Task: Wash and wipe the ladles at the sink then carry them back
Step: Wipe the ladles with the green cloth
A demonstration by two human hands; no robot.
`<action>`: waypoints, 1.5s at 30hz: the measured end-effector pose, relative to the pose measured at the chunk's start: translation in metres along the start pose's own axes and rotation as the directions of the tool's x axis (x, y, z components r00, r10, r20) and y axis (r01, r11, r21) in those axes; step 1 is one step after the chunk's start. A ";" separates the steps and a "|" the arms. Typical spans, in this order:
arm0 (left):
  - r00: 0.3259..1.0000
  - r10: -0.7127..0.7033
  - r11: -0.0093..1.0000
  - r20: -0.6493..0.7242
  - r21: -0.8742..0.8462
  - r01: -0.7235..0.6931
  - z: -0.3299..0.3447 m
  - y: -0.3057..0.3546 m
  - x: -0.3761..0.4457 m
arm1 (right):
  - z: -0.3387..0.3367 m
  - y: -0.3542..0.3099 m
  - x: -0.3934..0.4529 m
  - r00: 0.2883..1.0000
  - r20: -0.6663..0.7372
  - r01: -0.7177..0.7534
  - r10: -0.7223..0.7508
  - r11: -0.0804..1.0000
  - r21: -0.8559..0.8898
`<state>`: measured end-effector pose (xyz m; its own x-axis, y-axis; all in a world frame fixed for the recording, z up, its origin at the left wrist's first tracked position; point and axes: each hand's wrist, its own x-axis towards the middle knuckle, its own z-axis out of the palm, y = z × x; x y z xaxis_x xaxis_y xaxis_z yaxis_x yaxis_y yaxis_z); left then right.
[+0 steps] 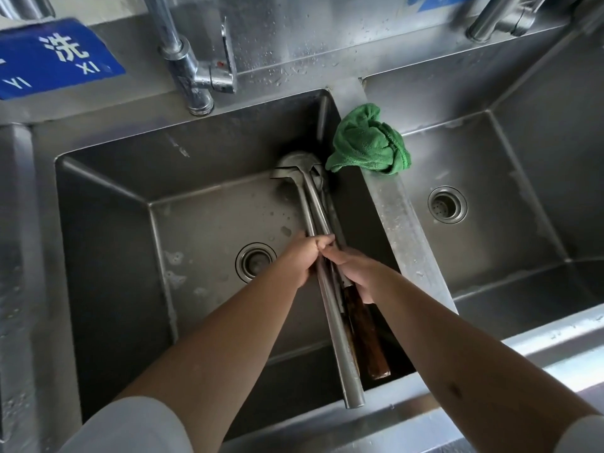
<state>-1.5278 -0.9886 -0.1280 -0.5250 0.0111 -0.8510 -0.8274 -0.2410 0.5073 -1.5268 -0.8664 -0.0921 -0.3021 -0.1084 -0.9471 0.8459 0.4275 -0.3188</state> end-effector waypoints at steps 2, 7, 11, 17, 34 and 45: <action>1.000 0.014 1.000 0.020 0.027 -0.015 -0.002 0.000 0.002 | 0.000 0.001 -0.006 1.000 0.008 0.011 -0.011 1.000 -0.020; 0.995 -0.086 0.996 -0.048 0.028 0.087 -0.002 -0.008 0.013 | 0.007 0.010 -0.005 0.994 0.014 0.107 -0.106 0.986 -0.126; 0.994 -0.099 0.995 -0.044 -0.008 0.098 0.000 -0.012 0.001 | 0.014 0.014 -0.011 0.979 0.002 0.201 -0.203 0.970 -0.133; 0.993 -0.101 0.995 -0.058 0.010 0.102 0.001 -0.006 -0.022 | 0.022 0.016 -0.023 0.968 -0.013 0.243 -0.250 0.951 -0.192; 0.991 -0.127 0.988 -0.036 0.081 0.129 -0.007 -0.014 -0.008 | 0.040 0.027 -0.042 0.949 -0.141 0.143 -0.282 0.785 -0.603; 0.945 0.246 0.931 -0.217 0.325 -0.167 0.024 -0.001 -0.013 | -0.004 -0.003 -0.050 0.927 0.111 0.307 -0.359 0.554 -0.774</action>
<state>-1.5254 -0.9651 -0.1143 -0.6561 -0.2589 -0.7089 -0.7470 0.0890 0.6588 -1.5165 -0.8586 -0.0439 -0.5347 -0.3537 -0.7675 0.0358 0.8979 -0.4387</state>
